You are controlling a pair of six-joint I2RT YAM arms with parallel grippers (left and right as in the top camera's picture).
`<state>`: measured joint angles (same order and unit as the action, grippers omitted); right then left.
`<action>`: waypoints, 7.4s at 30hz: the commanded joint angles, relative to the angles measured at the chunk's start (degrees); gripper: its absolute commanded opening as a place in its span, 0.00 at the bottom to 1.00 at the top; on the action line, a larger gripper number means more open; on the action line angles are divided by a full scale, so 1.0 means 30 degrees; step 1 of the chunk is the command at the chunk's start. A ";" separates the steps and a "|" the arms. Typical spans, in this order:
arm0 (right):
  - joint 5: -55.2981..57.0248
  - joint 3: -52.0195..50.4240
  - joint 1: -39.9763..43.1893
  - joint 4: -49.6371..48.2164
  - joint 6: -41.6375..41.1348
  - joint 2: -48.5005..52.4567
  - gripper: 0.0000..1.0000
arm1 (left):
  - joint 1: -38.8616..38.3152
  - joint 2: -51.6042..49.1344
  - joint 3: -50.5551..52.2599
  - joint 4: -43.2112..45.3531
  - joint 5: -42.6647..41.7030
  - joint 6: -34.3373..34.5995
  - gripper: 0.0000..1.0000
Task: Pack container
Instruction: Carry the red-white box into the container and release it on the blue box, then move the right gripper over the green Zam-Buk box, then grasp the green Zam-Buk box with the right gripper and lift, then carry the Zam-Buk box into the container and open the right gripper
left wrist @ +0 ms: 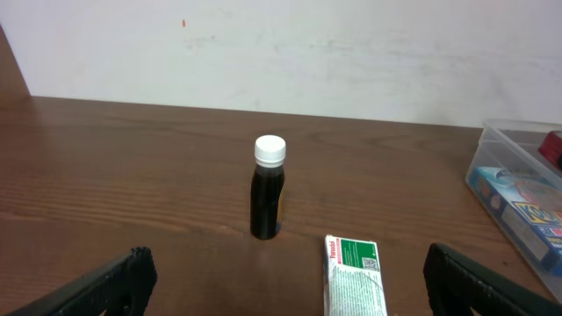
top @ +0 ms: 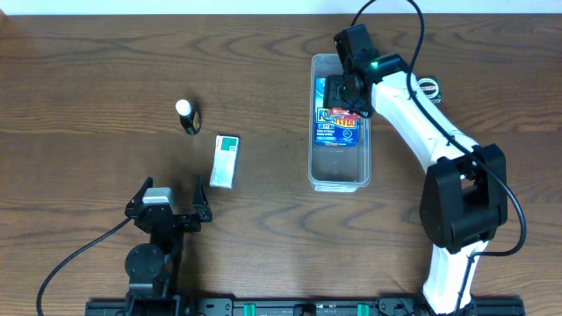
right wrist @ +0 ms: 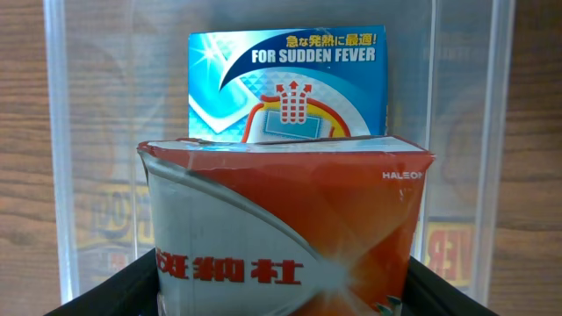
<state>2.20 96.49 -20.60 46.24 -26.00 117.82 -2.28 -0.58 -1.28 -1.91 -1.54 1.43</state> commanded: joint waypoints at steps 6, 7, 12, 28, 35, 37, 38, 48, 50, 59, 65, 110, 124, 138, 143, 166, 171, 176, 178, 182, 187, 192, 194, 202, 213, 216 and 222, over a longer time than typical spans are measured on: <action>0.0335 -0.1086 -0.0160 -0.1173 -0.0401 0.0146 0.67 | 0.0095 0.0117 0.0350 -0.0714 0.0219 -0.0117 0.98; 0.0335 -0.1180 -0.0160 -0.1333 -0.0401 0.0146 0.67 | 0.0095 0.0117 0.0350 -0.0714 0.0219 -0.0117 0.98; 0.0328 -0.1202 -0.0364 -0.1574 -0.0393 0.0146 0.68 | 0.0095 0.0117 0.0350 -0.0714 0.0219 -0.0117 0.98; 0.0342 -0.1202 -0.0583 -0.1953 -0.0153 0.0146 0.69 | 0.0095 0.0117 0.0350 -0.0714 0.0219 -0.0117 0.98; 0.0350 -0.1202 -0.0583 -0.1741 -0.0036 0.0146 0.70 | 0.0095 0.0117 0.0350 -0.0714 0.0219 -0.0117 0.98; 0.0357 -0.1202 -0.0583 -0.1705 -0.0029 0.0146 0.70 | 0.0095 0.0117 0.0350 -0.0721 0.0219 -0.0117 0.98; 0.0357 -0.1202 -0.0583 -0.1690 -0.0029 0.0146 0.70 | 0.0095 0.0117 0.0350 -0.0714 0.0219 -0.0117 0.98; 0.0357 -0.1137 -0.0474 -0.1792 -0.0007 0.0138 0.74 | 0.0095 0.0117 0.0350 -0.0721 0.0219 -0.0117 0.98; 0.0342 -0.0838 -0.0393 -0.1683 0.0138 0.0073 0.75 | 0.0095 0.0117 0.0350 -0.0714 0.0219 -0.0117 0.98; -0.0743 0.2994 0.0605 -0.0248 0.3723 -0.2302 0.79 | 0.0095 0.0117 0.0350 -0.0721 0.0226 -0.0117 0.98; 0.1253 0.3971 0.3286 0.1341 0.7184 -0.3891 0.84 | 0.0095 0.0117 0.0350 -0.0714 0.0219 -0.0117 0.98; -0.2237 0.2251 0.9311 -0.0969 1.4105 0.4838 0.83 | 0.0095 0.0117 0.0350 -0.0714 0.0219 -0.0117 0.98; -0.2244 0.1996 0.9311 -0.1938 1.3814 0.4845 0.83 | 0.0095 0.0117 0.0350 -0.0714 0.0219 -0.0117 0.98; -0.2237 0.1392 0.9377 -0.2339 1.3682 0.4874 0.83 | 0.0095 0.0117 0.0350 -0.0714 0.0219 -0.0117 0.98; -0.2237 0.1384 0.9377 -0.2441 1.3682 0.4881 0.83 | 0.0095 0.0117 0.0350 -0.0721 0.0226 -0.0117 0.98; -0.2244 0.1457 0.9377 -0.2353 1.3522 0.4852 0.58 | 0.0095 0.0117 0.0350 -0.0714 0.0219 -0.0117 0.98; -0.2339 0.1683 0.9362 -0.2011 1.2881 0.3840 0.58 | 0.0095 0.0117 0.0350 -0.0714 0.0219 -0.0117 0.98; -0.4058 0.1698 0.9289 -0.0758 1.2371 0.1311 0.59 | 0.0095 0.0117 0.0350 -0.0714 0.0219 -0.0117 0.98; -0.4911 0.1698 0.9194 -0.0044 1.1650 0.0022 0.58 | 0.0095 0.0117 0.0350 -0.0714 0.0219 -0.0117 0.98; -0.6251 0.1698 0.8794 0.1494 1.0717 -0.2506 0.58 | 0.0095 0.0117 0.0350 -0.0714 0.0226 -0.0117 0.98; -0.7810 0.1698 0.7541 0.3366 0.9741 -0.5508 0.58 | 0.0095 0.0117 0.0350 -0.0714 0.0219 -0.0117 0.98; -0.7322 0.1698 0.5384 0.4160 0.7868 -0.6907 0.57 | 0.0095 0.0117 0.0350 -0.0714 0.0219 -0.0117 0.98; -0.6280 0.1690 0.4422 0.4182 0.6951 -0.6907 0.57 | 0.0095 0.0117 0.0350 -0.0714 0.0219 -0.0117 0.98; -0.1916 0.1676 0.0882 0.3716 0.3971 -0.5224 0.59 | 0.0095 0.0117 0.0350 -0.0714 0.0219 -0.0117 0.98; 0.1217 0.1676 -0.0962 0.2331 0.1654 -0.2120 0.61 | 0.0095 0.0117 0.0350 -0.0714 0.0219 -0.0117 0.98; 0.1275 0.1676 -0.0933 0.2259 0.1603 -0.1617 0.62 | 0.0095 0.0117 0.0350 -0.0714 0.0219 -0.0117 0.98; 0.1348 0.1668 -0.0831 0.2280 0.1610 -0.0780 0.63 | 0.0095 0.0117 0.0350 -0.0714 0.0219 -0.0117 0.98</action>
<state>4.69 101.19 -22.98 53.19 -20.10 114.28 -2.28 -0.58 -1.28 -1.93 -1.54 1.45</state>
